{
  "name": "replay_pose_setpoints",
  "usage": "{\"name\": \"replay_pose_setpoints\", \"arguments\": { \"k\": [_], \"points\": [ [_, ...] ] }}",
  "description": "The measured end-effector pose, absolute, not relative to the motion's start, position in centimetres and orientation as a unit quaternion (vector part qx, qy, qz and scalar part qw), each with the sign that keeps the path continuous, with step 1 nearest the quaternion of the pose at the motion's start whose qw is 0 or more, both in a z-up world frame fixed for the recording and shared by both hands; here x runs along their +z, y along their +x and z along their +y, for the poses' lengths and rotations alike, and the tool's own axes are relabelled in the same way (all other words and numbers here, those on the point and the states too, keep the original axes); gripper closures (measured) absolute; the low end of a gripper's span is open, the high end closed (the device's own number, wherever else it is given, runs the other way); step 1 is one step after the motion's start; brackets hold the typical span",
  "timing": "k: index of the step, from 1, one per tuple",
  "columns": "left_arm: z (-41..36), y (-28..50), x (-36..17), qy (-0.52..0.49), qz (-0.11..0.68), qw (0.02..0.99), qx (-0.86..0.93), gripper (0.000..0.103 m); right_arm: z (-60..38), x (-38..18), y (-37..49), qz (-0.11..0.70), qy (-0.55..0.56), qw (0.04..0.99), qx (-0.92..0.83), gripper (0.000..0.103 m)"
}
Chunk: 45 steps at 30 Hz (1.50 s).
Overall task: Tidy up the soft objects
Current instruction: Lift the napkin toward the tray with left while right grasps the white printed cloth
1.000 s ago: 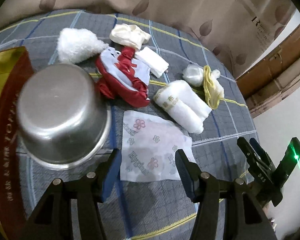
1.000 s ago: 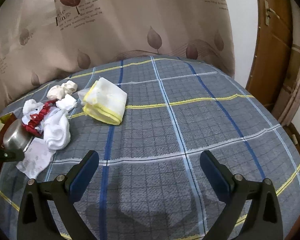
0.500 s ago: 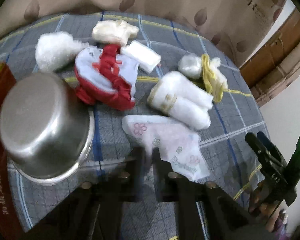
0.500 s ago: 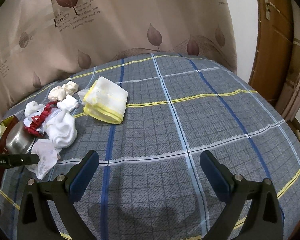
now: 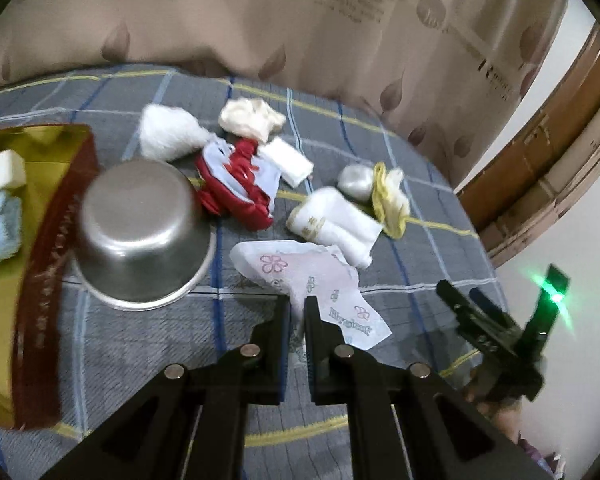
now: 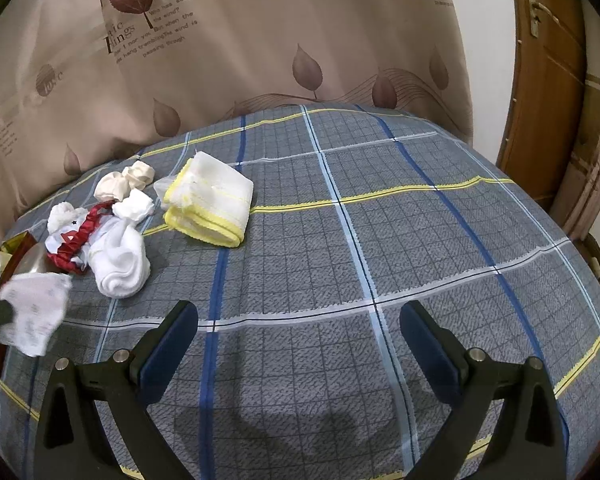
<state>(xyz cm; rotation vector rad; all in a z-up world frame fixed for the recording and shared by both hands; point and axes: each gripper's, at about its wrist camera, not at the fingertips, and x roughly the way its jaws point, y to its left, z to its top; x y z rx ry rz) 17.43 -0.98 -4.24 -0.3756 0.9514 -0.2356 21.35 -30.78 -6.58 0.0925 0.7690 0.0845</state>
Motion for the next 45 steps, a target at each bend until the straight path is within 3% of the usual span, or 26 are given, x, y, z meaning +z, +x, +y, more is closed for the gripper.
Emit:
{"name": "replay_pose_setpoints", "arguments": {
  "k": [14,22,31,38,40,41,45],
  "points": [
    [4.1,12.1,-0.3,-0.223,0.419,0.875,-0.098,0.096,-28.6,-5.7,20.4,0.352,0.015,0.929,0.112,0.002],
    [8.0,9.7,1.0,-0.236,0.402,0.882,-0.067,0.096,-20.6,-3.5,22.0,0.334,-0.107,0.911,0.216,0.002],
    [11.4,8.0,1.7,-0.252,0.388,0.886,-0.042,0.096,-14.5,-5.0,25.5,0.37,-0.22,0.865,0.259,0.004],
    [13.4,6.5,1.8,-0.257,0.383,0.887,-0.026,0.096,-13.3,-6.7,28.5,0.402,-0.244,0.847,0.247,0.005],
    [13.9,6.1,1.7,-0.256,0.385,0.887,-0.02,0.096,-13.2,-7.2,28.8,0.426,-0.228,0.835,0.264,0.033],
    [14.3,5.8,1.6,-0.256,0.386,0.886,-0.015,0.096,-13.1,-7.5,28.9,0.44,-0.218,0.827,0.273,0.058],
    [15.6,5.4,1.2,-0.248,0.39,0.887,0.003,0.096,-13.7,-7.2,27.9,0.446,-0.182,0.831,0.278,0.073]
  ]
}}
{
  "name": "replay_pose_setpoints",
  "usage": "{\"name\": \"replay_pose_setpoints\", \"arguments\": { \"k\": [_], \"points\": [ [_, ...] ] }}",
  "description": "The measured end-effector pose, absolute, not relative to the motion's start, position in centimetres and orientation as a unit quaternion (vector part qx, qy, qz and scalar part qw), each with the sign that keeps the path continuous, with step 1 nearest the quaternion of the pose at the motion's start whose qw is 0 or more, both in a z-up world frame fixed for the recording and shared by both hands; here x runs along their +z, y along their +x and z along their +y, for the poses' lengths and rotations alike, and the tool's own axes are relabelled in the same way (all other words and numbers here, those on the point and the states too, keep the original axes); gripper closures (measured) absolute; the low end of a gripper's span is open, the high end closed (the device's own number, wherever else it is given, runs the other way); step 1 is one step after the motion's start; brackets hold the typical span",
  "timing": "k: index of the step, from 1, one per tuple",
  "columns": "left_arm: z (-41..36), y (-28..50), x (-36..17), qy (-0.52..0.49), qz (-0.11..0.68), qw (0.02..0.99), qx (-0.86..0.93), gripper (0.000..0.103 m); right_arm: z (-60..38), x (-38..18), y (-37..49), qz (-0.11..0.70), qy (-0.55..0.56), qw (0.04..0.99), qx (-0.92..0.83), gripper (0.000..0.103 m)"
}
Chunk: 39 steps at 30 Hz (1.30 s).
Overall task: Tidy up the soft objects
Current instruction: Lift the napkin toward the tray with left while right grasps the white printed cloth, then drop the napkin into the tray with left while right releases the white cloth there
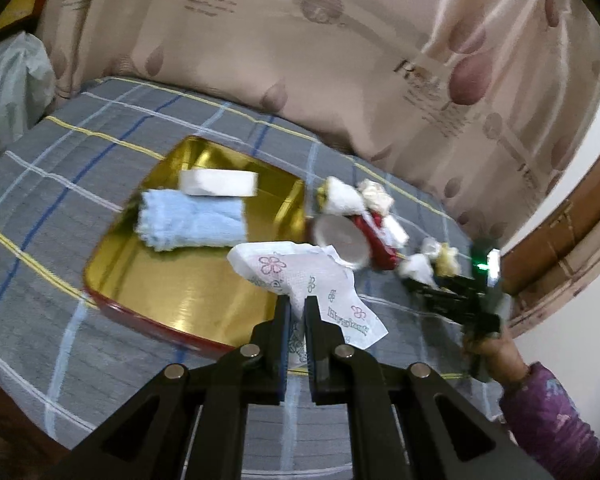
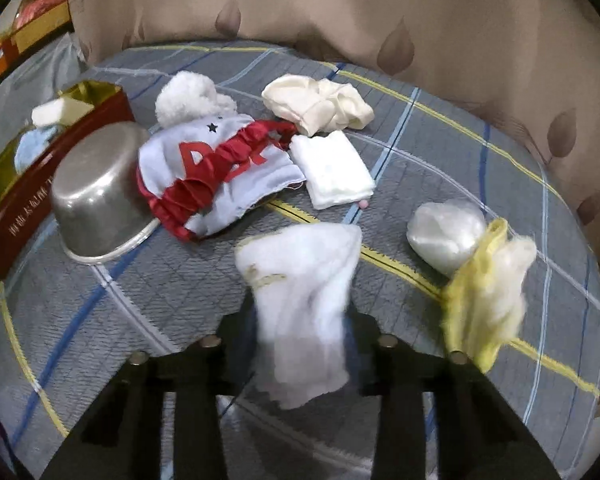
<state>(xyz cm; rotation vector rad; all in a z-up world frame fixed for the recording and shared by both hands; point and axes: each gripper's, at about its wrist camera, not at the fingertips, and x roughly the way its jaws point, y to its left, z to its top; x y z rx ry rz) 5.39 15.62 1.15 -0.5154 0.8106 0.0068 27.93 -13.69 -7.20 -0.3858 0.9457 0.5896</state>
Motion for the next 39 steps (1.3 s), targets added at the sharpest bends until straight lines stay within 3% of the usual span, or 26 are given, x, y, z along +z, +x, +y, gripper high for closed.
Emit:
{"name": "replay_pose_setpoints", "arguments": {
  "k": [15,35,37,39],
  "points": [
    [20.0,7.5,-2.2,-0.238,0.412,0.878,0.056,0.096,-18.0,-2.4,18.0,0.381,-0.016,0.861,0.338,0.074],
    [22.3,8.3,-5.7,-0.234,0.439,0.861,0.106,0.095,-15.7,-4.1,13.5,0.384,-0.018,0.85,0.362,0.074],
    [22.3,8.2,-5.7,-0.223,0.434,0.865,0.114,0.094,-15.6,-4.1,13.4,0.384,-0.017,0.848,0.364,0.074],
    [22.3,8.4,-5.7,-0.206,0.435,0.868,0.123,0.078,-15.3,-3.9,13.2,0.383,-0.018,0.847,0.367,0.074]
  ]
}}
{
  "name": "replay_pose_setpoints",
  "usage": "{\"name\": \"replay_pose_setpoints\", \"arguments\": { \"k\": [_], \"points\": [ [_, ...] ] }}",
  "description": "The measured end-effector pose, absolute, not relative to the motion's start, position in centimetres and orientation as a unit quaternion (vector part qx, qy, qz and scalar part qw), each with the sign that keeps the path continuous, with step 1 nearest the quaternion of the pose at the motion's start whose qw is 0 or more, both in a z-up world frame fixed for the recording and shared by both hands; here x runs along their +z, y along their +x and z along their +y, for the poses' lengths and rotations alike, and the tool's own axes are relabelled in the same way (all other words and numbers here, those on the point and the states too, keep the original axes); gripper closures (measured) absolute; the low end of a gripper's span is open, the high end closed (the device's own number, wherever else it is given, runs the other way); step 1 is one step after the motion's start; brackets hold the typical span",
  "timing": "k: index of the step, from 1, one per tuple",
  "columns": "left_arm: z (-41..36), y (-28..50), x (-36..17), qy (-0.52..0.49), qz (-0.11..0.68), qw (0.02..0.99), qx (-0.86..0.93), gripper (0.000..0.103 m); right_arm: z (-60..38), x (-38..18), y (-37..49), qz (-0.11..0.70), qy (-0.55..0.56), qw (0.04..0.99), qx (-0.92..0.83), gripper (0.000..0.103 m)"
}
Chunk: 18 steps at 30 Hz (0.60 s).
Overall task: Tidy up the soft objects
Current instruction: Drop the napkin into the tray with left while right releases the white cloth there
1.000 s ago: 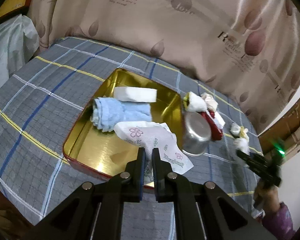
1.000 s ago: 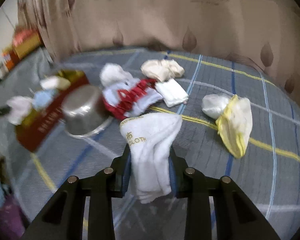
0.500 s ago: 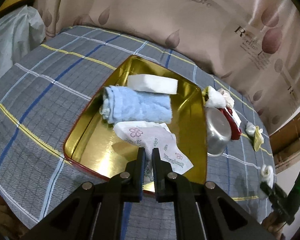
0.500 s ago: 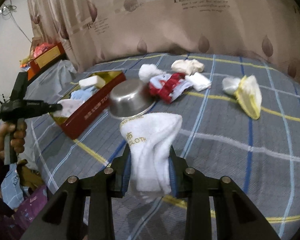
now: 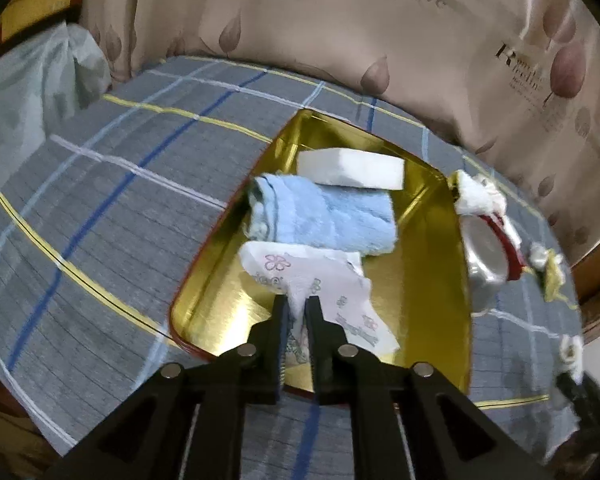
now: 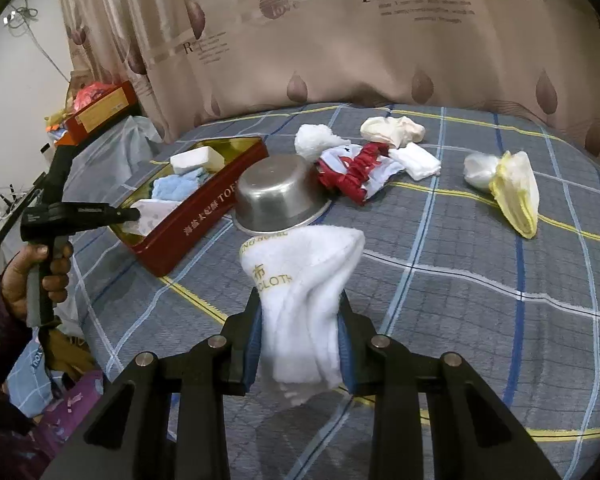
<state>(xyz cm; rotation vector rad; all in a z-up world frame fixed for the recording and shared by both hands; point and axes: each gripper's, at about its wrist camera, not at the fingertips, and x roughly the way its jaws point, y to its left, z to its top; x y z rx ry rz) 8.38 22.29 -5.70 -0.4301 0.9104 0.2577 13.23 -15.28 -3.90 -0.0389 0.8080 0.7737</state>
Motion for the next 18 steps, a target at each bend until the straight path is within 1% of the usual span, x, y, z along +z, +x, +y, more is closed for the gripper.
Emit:
{"name": "replay_pose_setpoints", "arguments": {
  "k": [1,2,3,4,9,12,14,18],
  "points": [
    [22.2,8.5,-5.6,-0.19,0.437,0.869,0.135,0.073,-15.1,-3.8,13.1,0.383,-0.018,0.847,0.369,0.074],
    [22.1,8.5,-5.5,-0.176,0.438,0.869,0.149,0.064,-14.9,-3.6,13.0,0.382,-0.017,0.846,0.372,0.074],
    [22.0,8.4,-5.3,-0.163,0.434,0.871,0.161,0.058,-14.6,-3.4,13.0,0.381,-0.016,0.845,0.376,0.074],
    [21.8,8.2,-4.9,-0.15,0.426,0.875,0.176,0.057,-14.2,-3.1,13.0,0.378,-0.016,0.844,0.381,0.074],
    [21.1,6.9,-2.8,-0.133,0.384,0.892,0.196,0.056,-10.8,-0.7,13.5,0.36,-0.023,0.834,0.418,0.073],
    [20.6,5.9,-1.5,-0.159,0.371,0.894,0.194,0.056,-6.8,1.3,14.9,0.346,-0.042,0.826,0.442,0.073],
    [19.9,4.3,-0.7,-0.178,0.358,0.897,0.19,0.056,-4.3,1.8,16.2,0.35,-0.06,0.823,0.444,0.073],
    [18.1,2.1,0.2,-0.164,0.345,0.903,0.197,0.056,2.3,1.9,19.4,0.373,-0.114,0.804,0.448,0.073]
  ]
}}
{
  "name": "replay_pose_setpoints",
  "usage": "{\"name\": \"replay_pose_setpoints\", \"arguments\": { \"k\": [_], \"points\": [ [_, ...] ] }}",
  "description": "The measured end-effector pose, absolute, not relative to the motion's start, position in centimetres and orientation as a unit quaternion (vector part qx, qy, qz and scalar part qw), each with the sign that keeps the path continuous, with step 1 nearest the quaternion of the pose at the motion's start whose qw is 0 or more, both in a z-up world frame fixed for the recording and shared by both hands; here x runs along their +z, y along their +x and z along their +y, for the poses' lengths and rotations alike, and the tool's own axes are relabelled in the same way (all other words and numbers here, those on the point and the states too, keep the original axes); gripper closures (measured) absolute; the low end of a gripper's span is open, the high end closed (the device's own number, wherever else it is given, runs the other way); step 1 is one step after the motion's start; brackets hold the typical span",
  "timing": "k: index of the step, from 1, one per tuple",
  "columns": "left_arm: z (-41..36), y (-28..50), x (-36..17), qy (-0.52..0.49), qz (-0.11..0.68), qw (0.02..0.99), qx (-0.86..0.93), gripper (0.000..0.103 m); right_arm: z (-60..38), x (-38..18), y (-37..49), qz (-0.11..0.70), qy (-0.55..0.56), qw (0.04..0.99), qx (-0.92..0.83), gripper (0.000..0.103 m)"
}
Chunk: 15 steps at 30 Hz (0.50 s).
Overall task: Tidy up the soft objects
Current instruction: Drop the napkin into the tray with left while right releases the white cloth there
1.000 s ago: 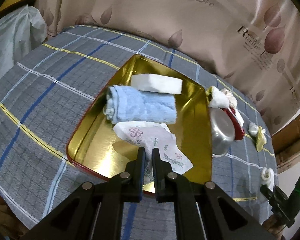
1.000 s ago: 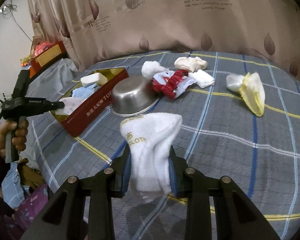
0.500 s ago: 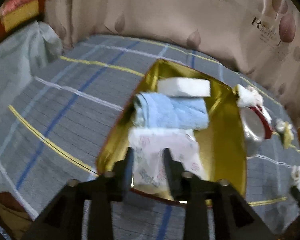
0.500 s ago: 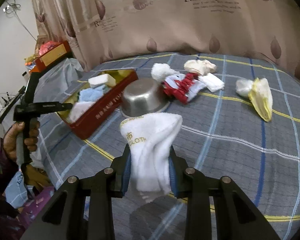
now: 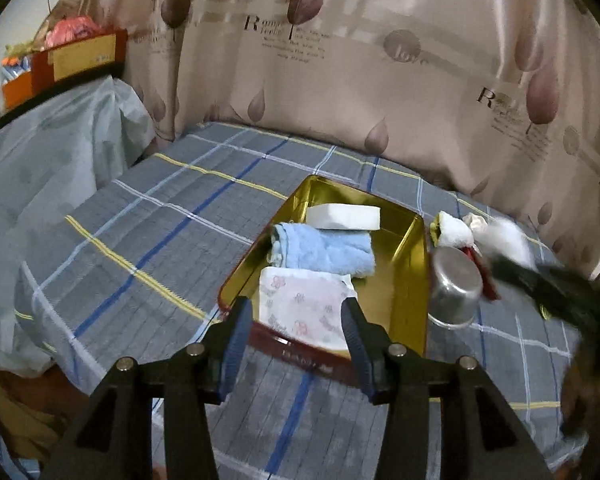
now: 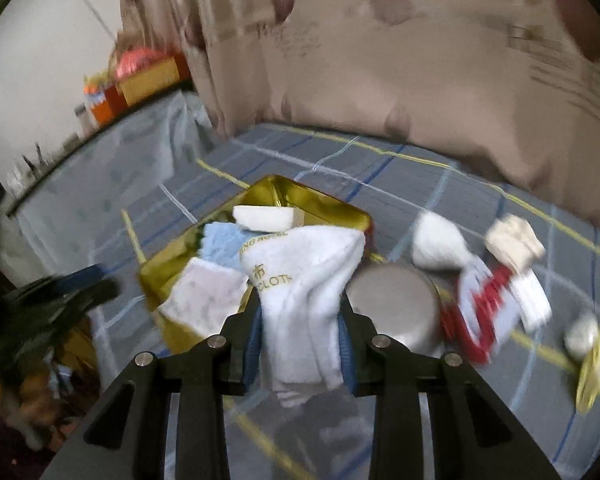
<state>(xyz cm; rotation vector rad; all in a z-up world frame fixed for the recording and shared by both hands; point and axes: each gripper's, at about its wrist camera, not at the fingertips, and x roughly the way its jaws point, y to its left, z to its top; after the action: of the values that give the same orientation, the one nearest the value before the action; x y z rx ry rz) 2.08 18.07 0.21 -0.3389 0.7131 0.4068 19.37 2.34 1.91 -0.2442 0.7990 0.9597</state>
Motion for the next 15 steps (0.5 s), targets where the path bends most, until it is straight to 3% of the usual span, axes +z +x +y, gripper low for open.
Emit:
{"name": "replay_pose_setpoints", "arguments": {
  "k": [15],
  "points": [
    [17.5,1.2,-0.5,-0.162,0.35,0.908,0.166,0.056,15.4,-4.5,25.0,0.437,-0.211,0.786,0.384,0.073]
  ]
}}
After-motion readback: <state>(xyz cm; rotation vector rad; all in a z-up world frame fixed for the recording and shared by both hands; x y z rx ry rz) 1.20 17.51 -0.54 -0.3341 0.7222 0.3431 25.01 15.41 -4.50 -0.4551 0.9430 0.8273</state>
